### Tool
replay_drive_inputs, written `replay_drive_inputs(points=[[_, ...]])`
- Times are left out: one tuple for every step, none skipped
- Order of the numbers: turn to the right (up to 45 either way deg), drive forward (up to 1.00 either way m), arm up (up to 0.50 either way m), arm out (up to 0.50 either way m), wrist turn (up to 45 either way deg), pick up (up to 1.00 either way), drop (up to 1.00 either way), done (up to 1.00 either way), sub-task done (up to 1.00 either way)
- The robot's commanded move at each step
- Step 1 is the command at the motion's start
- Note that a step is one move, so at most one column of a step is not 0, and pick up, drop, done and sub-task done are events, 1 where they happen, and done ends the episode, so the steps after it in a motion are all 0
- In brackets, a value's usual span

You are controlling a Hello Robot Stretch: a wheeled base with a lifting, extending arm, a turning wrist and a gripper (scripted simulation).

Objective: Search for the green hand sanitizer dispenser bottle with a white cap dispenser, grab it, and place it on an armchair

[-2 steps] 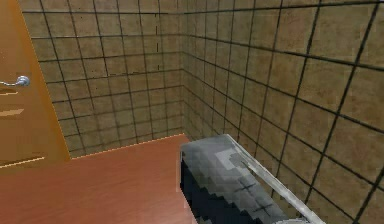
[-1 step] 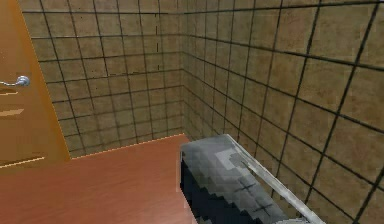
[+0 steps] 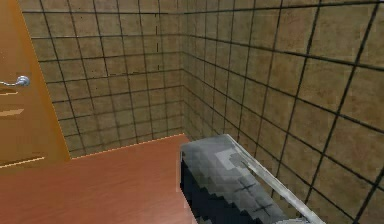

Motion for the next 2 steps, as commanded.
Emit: replay_drive_inputs(points=[[0.0, 0.00, 0.00, 0.00, -45.0, 0.00, 0.00, 0.00, 0.00], [0.0, 0.00, 0.00, 0.00, -15.0, 0.00, 0.00, 0.00, 0.00]])
